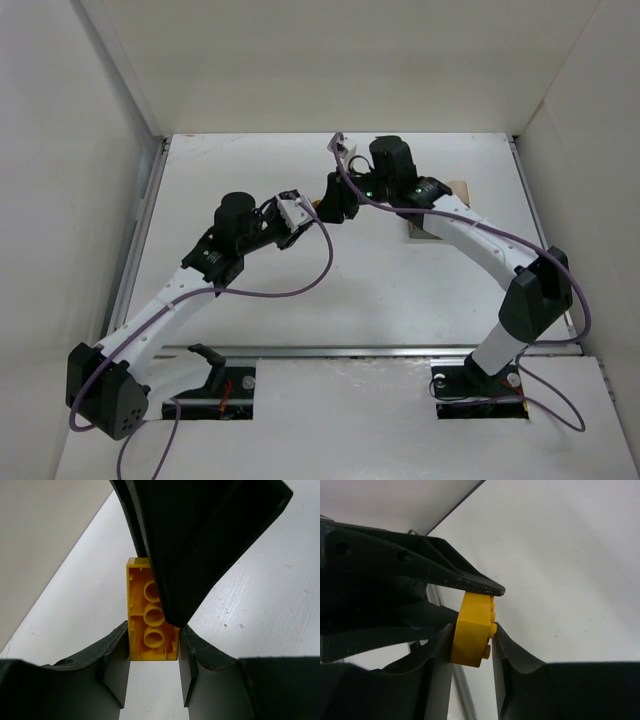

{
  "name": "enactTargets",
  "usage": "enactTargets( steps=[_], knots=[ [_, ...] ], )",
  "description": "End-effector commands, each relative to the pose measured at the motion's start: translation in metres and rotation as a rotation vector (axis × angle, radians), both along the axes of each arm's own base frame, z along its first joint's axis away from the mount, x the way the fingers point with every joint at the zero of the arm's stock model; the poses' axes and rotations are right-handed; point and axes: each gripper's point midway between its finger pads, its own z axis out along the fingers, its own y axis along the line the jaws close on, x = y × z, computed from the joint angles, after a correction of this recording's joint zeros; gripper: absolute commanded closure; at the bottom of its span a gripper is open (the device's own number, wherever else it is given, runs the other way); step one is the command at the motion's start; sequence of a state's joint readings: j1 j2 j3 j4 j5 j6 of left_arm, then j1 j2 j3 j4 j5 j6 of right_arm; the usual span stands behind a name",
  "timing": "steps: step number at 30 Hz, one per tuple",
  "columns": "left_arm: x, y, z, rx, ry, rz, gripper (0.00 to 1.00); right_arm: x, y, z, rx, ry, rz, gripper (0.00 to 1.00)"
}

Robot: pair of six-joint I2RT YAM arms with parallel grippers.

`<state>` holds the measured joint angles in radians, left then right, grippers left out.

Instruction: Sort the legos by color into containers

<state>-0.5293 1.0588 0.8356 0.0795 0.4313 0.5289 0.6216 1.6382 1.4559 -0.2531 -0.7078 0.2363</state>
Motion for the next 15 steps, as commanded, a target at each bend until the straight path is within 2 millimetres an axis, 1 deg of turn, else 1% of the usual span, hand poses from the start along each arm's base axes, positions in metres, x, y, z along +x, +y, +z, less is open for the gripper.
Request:
enactTargets(
  steps=[1, 2, 3, 5, 6, 7, 8, 9, 10, 11, 12, 13, 14, 15],
  knots=[
    [0.000, -0.005, 0.034, -0.076, -0.076, -0.008, 1.00, 0.011, 0.006, 0.046, 0.082, -0.108, -0.016, 0.67],
    [0.000, -0.005, 0.034, -0.076, -0.076, -0.008, 1.00, 0.013, 0.006, 0.045, 0.079, -0.111, -0.027, 0.75],
    [0.000, -0.005, 0.034, -0.076, -0.076, -0.008, 1.00, 0.012, 0.006, 0.046, 0.081, -0.103, -0.030, 0.88],
    [-0.003, -0.003, 0.027, -0.069, -0.066, -0.008, 1.00, 0.015, 0.005, 0.041, 0.069, -0.100, -0.050, 0.97],
    [-0.002, -0.004, 0.029, -0.074, -0.073, -0.008, 0.97, 0.015, 0.005, 0.041, 0.071, -0.091, -0.052, 1.00],
    [-0.005, -0.003, 0.027, -0.088, -0.052, -0.002, 0.85, 0.020, 0.003, 0.038, 0.056, -0.091, -0.084, 1.00],
    [-0.005, -0.003, 0.021, -0.098, -0.041, 0.001, 0.66, 0.022, 0.000, 0.037, 0.049, -0.097, -0.108, 1.00],
    [-0.007, -0.003, 0.020, -0.111, -0.033, 0.004, 0.25, 0.025, -0.002, 0.034, 0.034, -0.081, -0.135, 1.00],
    [-0.011, -0.004, 0.018, -0.120, -0.019, -0.007, 0.11, 0.026, -0.007, 0.032, 0.015, -0.074, -0.164, 1.00],
    [-0.014, -0.006, 0.015, -0.134, 0.002, -0.019, 0.00, 0.041, -0.019, 0.022, -0.025, -0.070, -0.248, 1.00],
    [-0.017, -0.007, 0.007, -0.138, 0.024, -0.024, 0.00, 0.046, -0.029, 0.017, -0.044, -0.053, -0.292, 1.00],
    [-0.019, -0.006, 0.007, -0.151, 0.028, -0.022, 0.00, 0.050, -0.041, 0.014, -0.060, -0.035, -0.335, 1.00],
    [-0.021, -0.006, 0.008, -0.168, 0.032, -0.019, 0.00, 0.065, -0.064, 0.013, -0.067, -0.033, -0.402, 1.00],
    [-0.022, -0.006, 0.001, -0.185, 0.057, -0.013, 0.00, 0.069, -0.080, -0.001, -0.083, 0.004, -0.440, 1.00]
  ],
)
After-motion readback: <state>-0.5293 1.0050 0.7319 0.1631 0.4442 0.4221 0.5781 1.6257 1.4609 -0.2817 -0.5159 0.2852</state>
